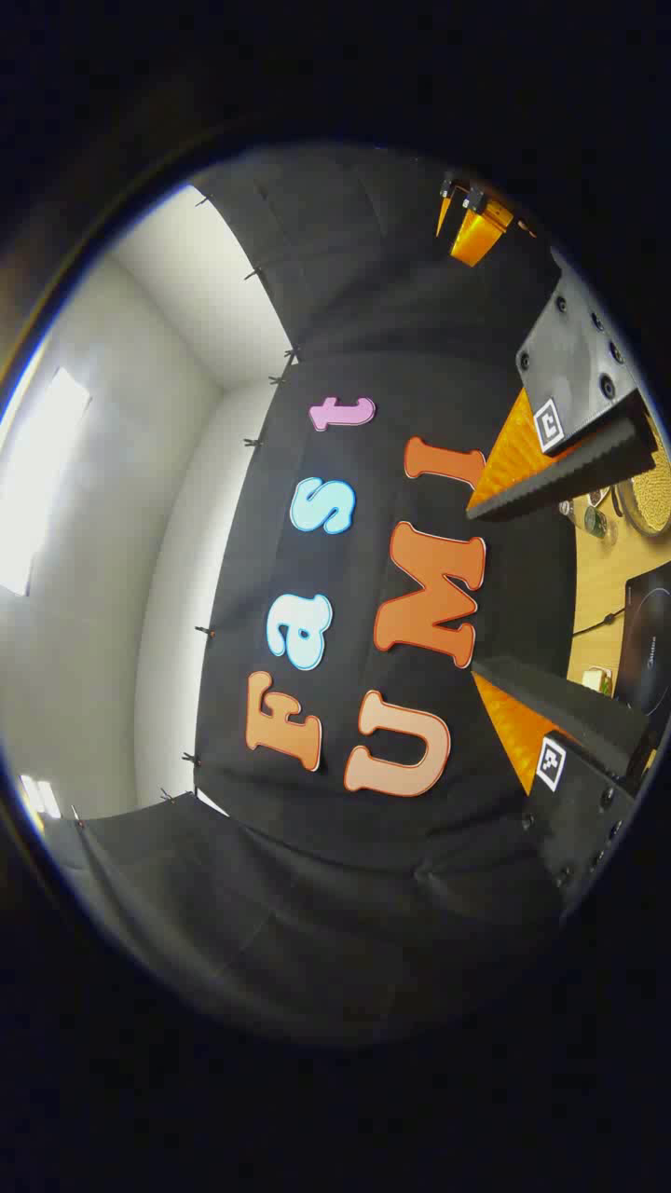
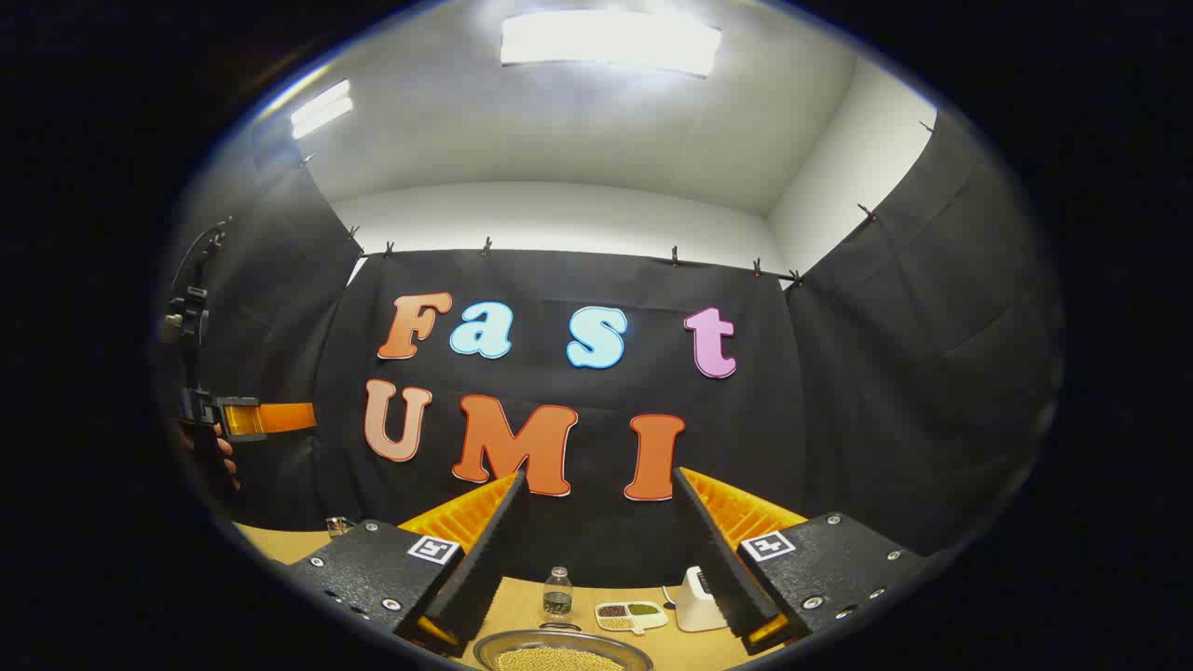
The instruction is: First push the handle of the pot to place it horizontally, then grasp the pot with both hands and set it on the induction cooktop.
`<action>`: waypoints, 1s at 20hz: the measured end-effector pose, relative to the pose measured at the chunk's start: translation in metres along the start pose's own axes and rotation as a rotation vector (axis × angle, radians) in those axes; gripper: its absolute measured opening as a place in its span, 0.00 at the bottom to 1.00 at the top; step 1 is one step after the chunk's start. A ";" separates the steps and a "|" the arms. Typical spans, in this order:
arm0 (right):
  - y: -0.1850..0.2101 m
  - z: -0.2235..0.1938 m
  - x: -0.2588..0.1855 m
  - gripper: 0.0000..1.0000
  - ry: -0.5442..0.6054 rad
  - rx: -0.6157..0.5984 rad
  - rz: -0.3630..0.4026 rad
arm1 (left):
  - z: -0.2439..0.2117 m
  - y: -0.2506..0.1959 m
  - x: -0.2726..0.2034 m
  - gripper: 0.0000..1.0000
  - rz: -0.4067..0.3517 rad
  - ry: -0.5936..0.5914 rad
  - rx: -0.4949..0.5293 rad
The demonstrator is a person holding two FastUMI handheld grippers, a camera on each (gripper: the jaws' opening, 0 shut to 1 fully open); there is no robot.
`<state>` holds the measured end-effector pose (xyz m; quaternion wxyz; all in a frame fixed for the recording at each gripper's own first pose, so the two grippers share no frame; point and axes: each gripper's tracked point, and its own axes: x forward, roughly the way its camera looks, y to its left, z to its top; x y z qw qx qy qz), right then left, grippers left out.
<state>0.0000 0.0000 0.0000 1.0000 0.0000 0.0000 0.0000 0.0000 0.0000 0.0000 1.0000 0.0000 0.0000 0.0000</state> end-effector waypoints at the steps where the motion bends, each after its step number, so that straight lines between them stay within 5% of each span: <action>1: 0.000 -0.001 0.000 0.94 0.002 -0.001 0.000 | 0.003 0.000 0.000 0.95 0.004 -0.006 0.008; 20: -0.015 -0.019 -0.015 0.94 0.035 0.034 0.016 | -0.008 -0.035 0.000 0.96 -0.018 0.012 0.046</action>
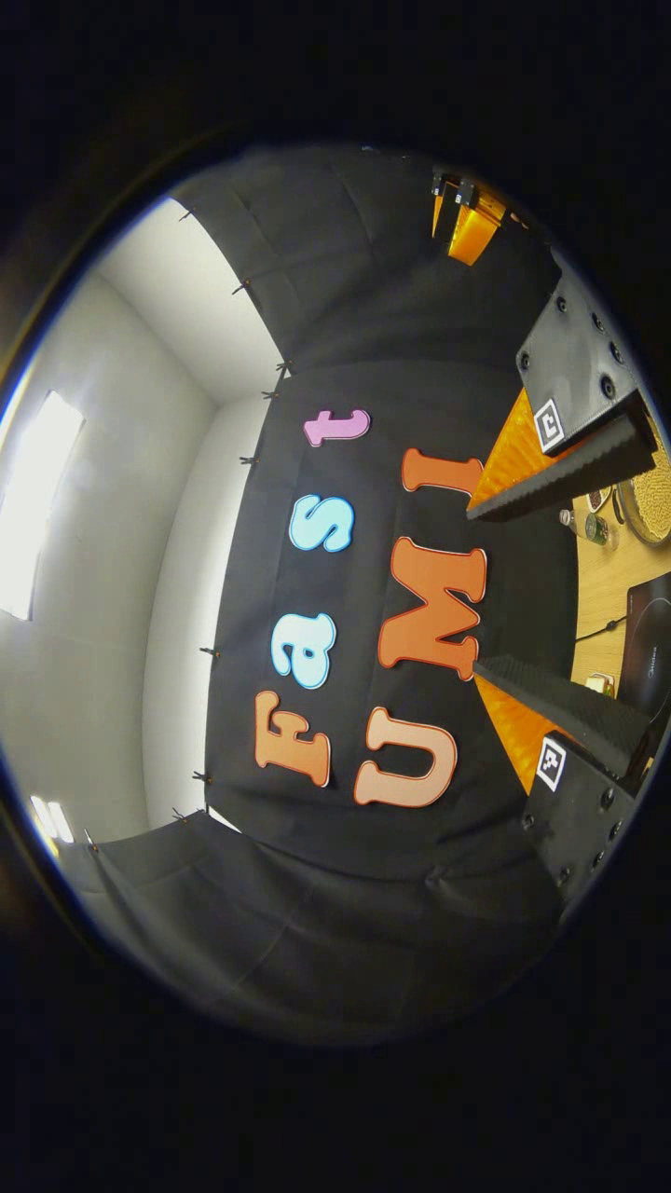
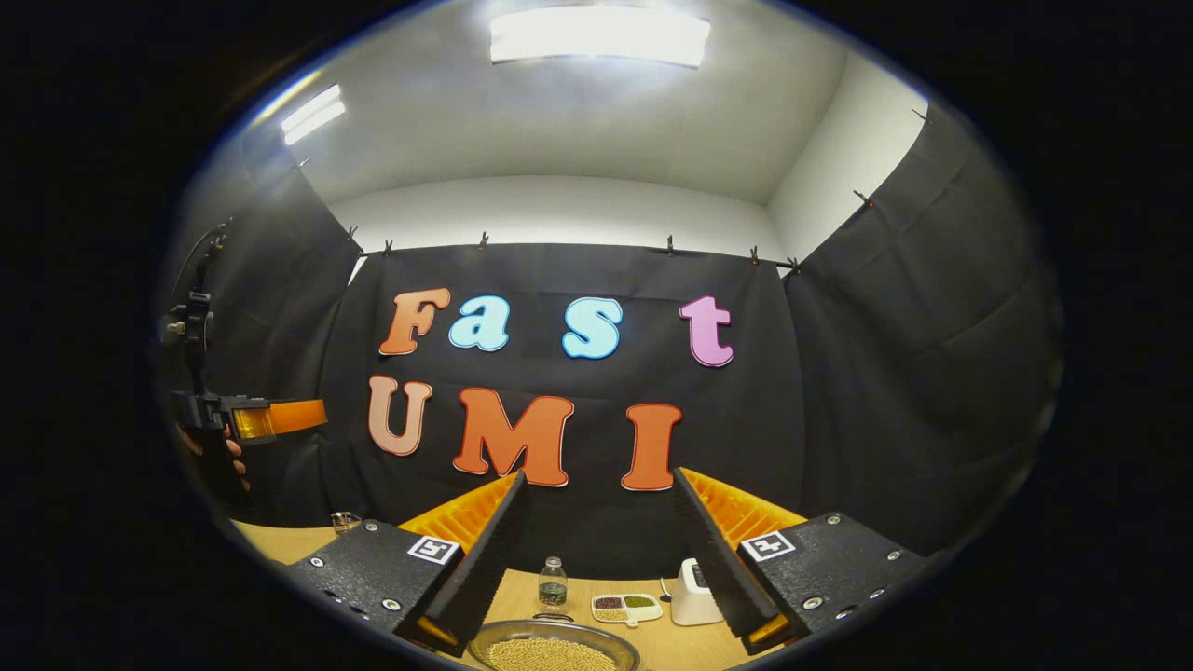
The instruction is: First push the handle of the pot to place it horizontally, then grasp the pot with both hands and set it on the induction cooktop.
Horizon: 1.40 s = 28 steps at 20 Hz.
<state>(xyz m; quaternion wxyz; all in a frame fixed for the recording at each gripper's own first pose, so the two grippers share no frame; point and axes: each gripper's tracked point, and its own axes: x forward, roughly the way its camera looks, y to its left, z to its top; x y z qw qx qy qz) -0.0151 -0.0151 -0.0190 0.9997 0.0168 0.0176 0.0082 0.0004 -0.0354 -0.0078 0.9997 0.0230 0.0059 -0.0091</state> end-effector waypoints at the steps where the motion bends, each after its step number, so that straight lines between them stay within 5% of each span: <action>1: 0.002 -0.003 0.003 0.94 0.005 0.005 0.004 | -0.003 0.000 0.001 0.96 0.001 0.006 0.000; 8: 0.035 -0.029 0.003 0.94 0.086 0.097 0.140 | -0.024 0.008 0.006 0.96 0.023 0.034 0.012; 14: 0.044 -0.056 0.006 0.94 0.149 0.107 0.163 | -0.044 0.020 0.009 0.94 0.043 0.077 0.004; 24: 0.084 -0.146 -0.001 0.93 0.412 0.142 0.272 | -0.051 0.042 0.004 0.95 0.078 0.070 0.034; 28: 0.101 -0.199 -0.004 0.83 0.556 0.156 0.294 | -0.060 0.054 0.002 0.95 0.097 0.087 0.040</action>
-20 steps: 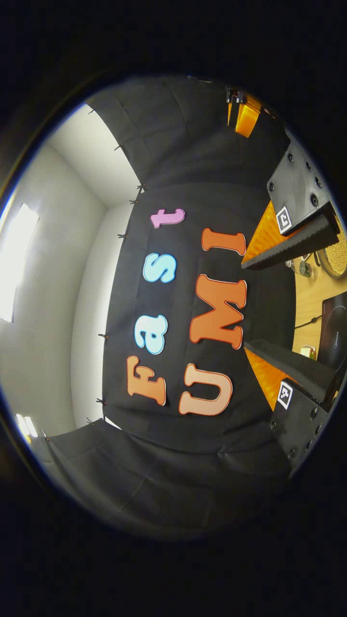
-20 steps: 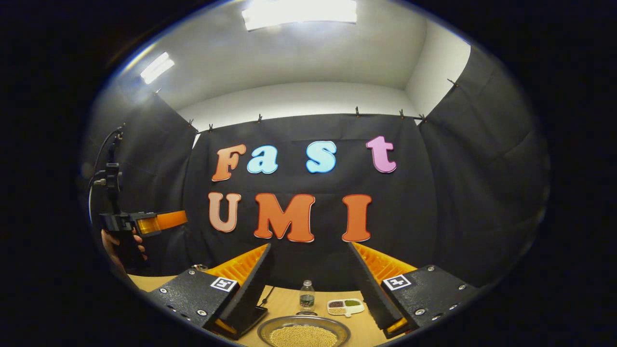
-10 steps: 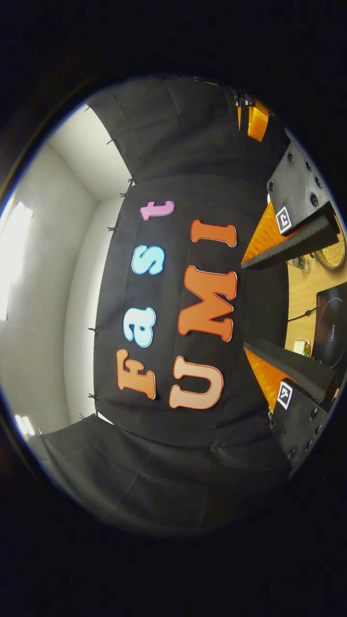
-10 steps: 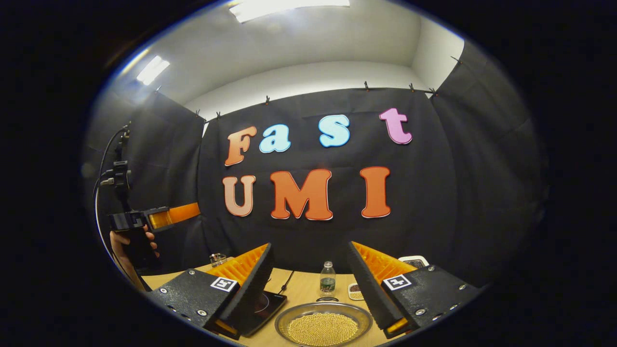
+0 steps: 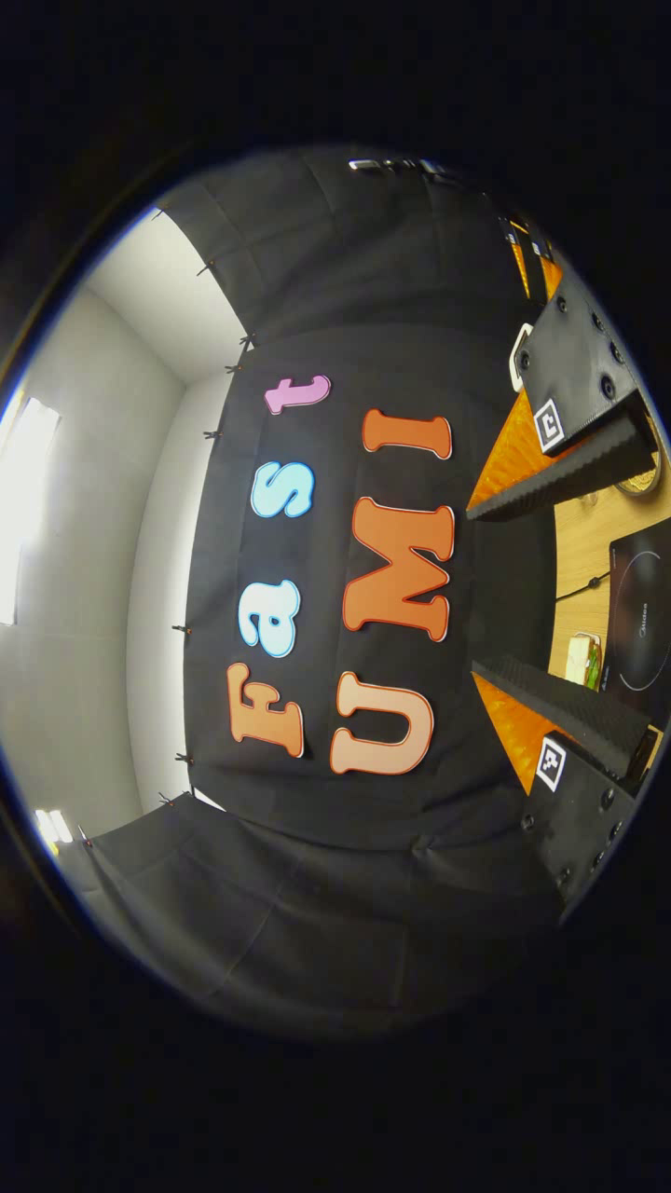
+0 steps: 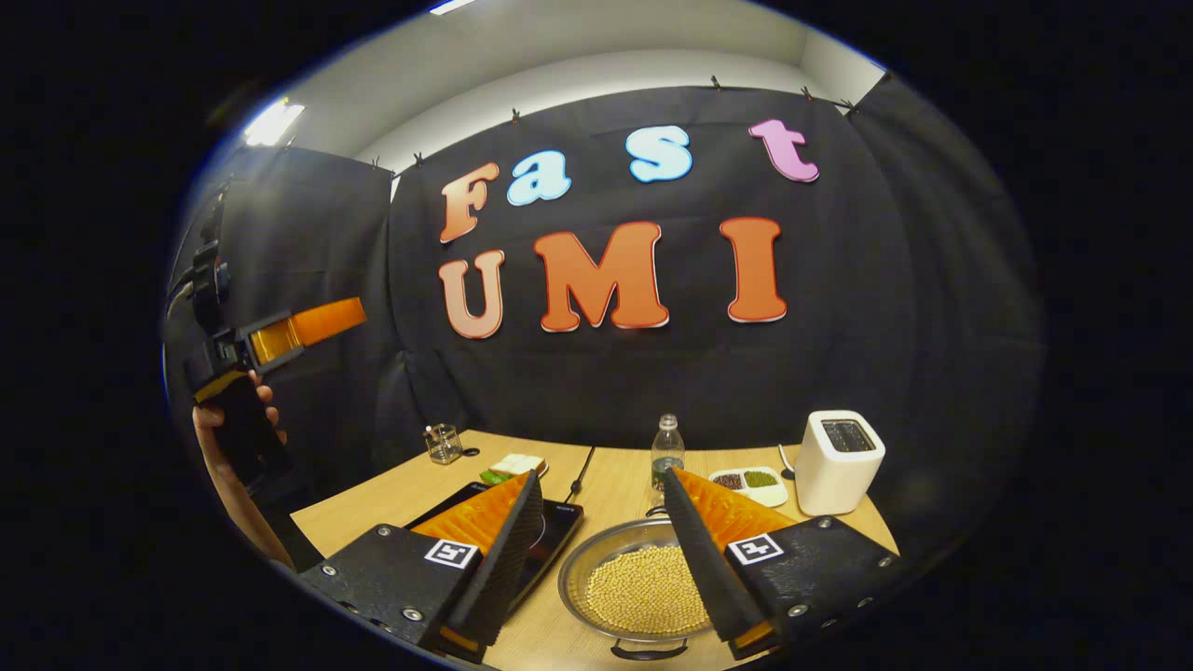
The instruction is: First push the handle of the pot to place it horizontally, then grasp the pot with both hands and set it on the induction cooktop.
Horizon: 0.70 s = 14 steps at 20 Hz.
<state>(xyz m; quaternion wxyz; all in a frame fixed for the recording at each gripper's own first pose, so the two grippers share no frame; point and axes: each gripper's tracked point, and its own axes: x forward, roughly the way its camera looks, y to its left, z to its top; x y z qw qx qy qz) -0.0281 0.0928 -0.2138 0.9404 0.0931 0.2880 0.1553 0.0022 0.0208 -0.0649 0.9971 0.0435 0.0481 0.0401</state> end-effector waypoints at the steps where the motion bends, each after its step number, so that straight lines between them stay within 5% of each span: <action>1: 0.004 -0.012 0.005 0.76 0.038 0.011 0.015 | -0.002 0.003 0.000 0.94 0.004 0.008 -0.002; 14: 0.021 -0.168 0.019 0.05 0.528 0.087 0.128 | -0.011 0.026 -0.004 0.95 0.036 0.029 0.003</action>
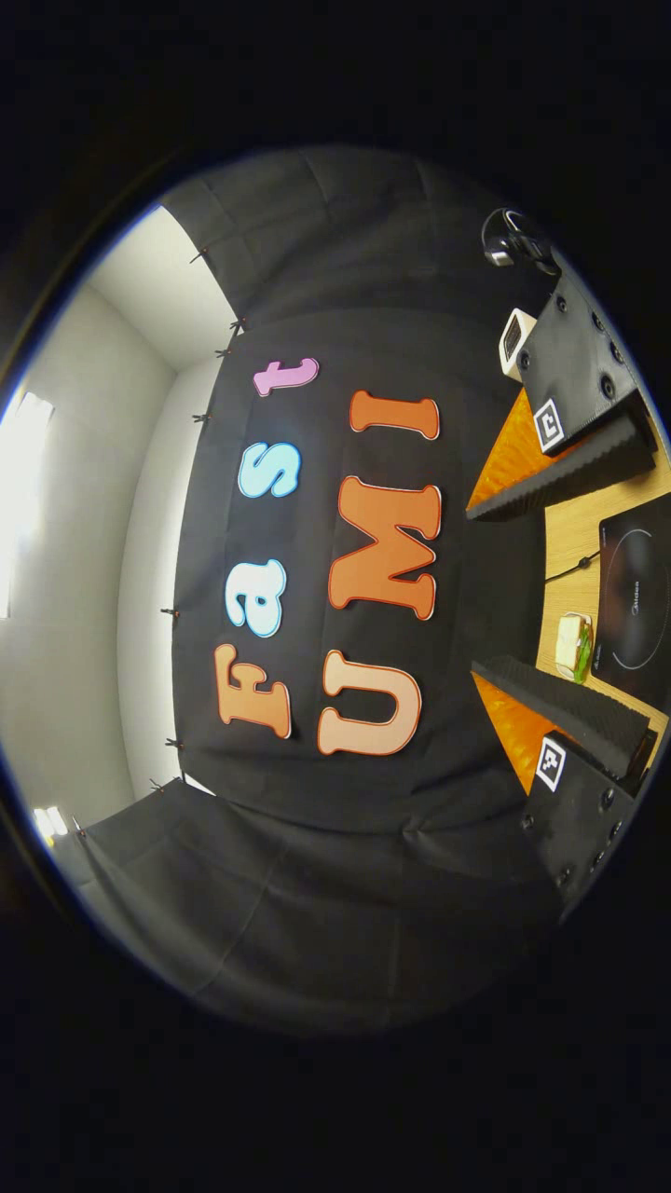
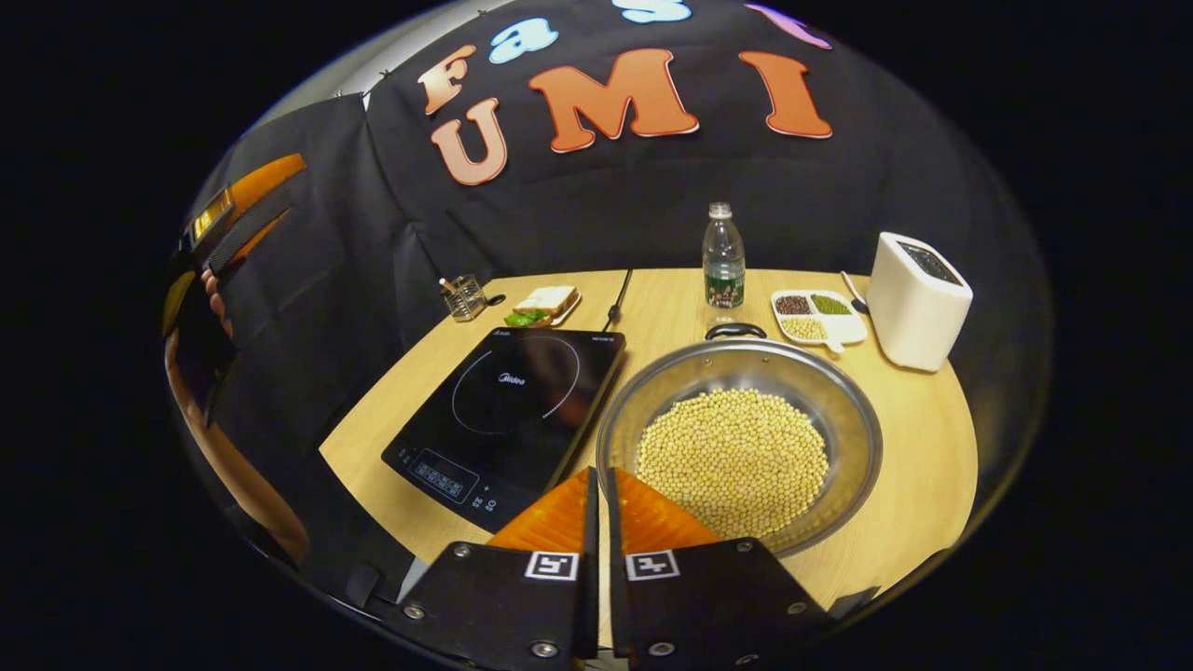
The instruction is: First push the handle of the pot to place it horizontally, then grasp the pot with both hands and set it on the induction cooktop.
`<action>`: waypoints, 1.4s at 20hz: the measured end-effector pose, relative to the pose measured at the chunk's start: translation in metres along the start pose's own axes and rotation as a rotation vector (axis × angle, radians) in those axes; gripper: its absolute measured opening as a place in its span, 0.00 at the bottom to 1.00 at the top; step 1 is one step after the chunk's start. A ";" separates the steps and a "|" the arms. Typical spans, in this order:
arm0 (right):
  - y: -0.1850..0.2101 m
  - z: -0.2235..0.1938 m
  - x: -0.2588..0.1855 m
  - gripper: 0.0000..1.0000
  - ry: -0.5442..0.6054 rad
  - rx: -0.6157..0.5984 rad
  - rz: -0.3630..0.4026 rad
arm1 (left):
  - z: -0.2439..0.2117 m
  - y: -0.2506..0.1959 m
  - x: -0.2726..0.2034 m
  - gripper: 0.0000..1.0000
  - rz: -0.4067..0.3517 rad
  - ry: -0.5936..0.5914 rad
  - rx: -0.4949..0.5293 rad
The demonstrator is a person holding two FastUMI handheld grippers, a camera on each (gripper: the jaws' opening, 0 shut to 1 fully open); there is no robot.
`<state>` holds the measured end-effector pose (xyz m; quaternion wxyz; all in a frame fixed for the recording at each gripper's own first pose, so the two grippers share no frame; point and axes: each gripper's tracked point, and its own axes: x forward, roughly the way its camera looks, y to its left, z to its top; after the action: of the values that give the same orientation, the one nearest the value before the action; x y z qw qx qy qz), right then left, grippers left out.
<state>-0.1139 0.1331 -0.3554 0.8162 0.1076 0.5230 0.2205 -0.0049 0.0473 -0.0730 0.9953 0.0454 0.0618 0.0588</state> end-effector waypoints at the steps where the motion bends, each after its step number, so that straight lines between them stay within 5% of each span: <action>1: 0.000 -0.008 0.004 0.00 0.030 0.018 0.013 | 0.000 0.001 0.000 0.95 0.002 0.000 0.002; 5: 0.005 -0.043 0.014 0.00 0.157 0.104 0.072 | -0.003 0.000 0.002 0.95 0.005 0.006 0.009; 14: -0.008 -0.094 0.037 0.00 0.341 0.204 0.070 | -0.022 -0.019 0.013 0.96 -0.014 0.054 0.031; 28: -0.042 -0.104 0.032 0.00 0.400 0.303 0.063 | -0.044 -0.049 0.042 0.96 -0.048 0.094 0.031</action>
<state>-0.1864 0.1056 -0.4429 0.6637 0.1992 0.6976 0.1820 0.0369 0.0073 -0.1259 0.9916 0.0567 0.1107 0.0359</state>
